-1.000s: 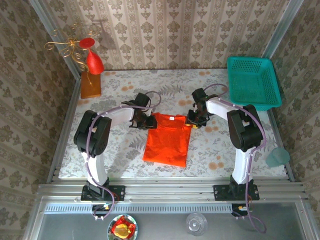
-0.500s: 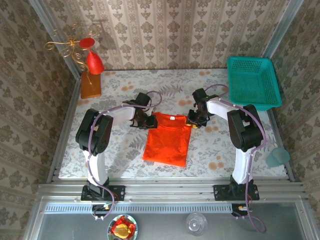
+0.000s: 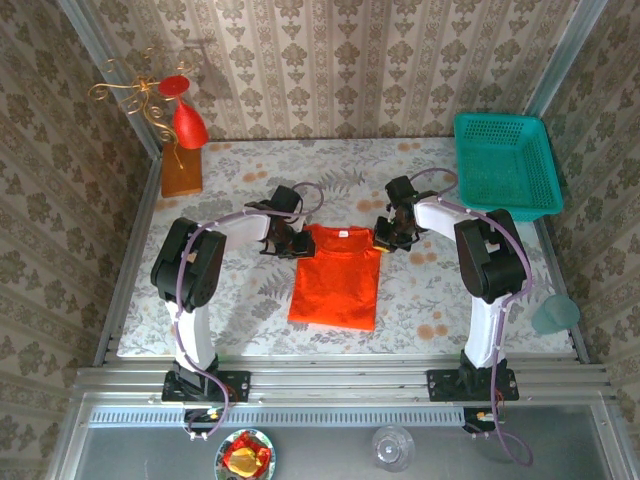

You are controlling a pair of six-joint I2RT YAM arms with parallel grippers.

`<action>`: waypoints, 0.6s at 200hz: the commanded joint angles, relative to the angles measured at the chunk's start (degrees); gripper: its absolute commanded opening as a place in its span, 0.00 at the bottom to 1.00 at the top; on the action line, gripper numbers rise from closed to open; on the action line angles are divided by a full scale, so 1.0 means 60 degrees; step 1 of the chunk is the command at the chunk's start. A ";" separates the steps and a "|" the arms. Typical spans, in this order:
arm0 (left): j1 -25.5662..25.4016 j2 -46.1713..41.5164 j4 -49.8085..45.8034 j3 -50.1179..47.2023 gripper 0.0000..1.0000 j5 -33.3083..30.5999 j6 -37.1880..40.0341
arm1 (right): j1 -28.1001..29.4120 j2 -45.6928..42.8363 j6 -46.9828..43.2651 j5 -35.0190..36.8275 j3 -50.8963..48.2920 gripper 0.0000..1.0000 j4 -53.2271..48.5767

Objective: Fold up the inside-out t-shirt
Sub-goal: Smooth out the T-shirt at the center of the table.

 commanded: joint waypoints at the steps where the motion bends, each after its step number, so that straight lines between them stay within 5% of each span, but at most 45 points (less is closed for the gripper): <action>1: -0.0224 -0.0036 -0.0319 -0.0613 0.17 -0.0301 -0.0208 | -0.0005 0.0434 -0.0383 -0.0365 0.0270 0.06 0.0282; 70: -0.0966 -0.1975 0.0402 -0.2128 0.17 -0.0609 -0.1400 | 0.0004 0.1084 -0.2126 -0.0914 0.1466 0.03 -0.0811; 120: -0.0023 -0.2724 -0.0138 -0.1879 0.30 -0.1595 -0.1925 | -0.0002 0.1025 -0.2169 -0.0896 0.1284 0.03 -0.0913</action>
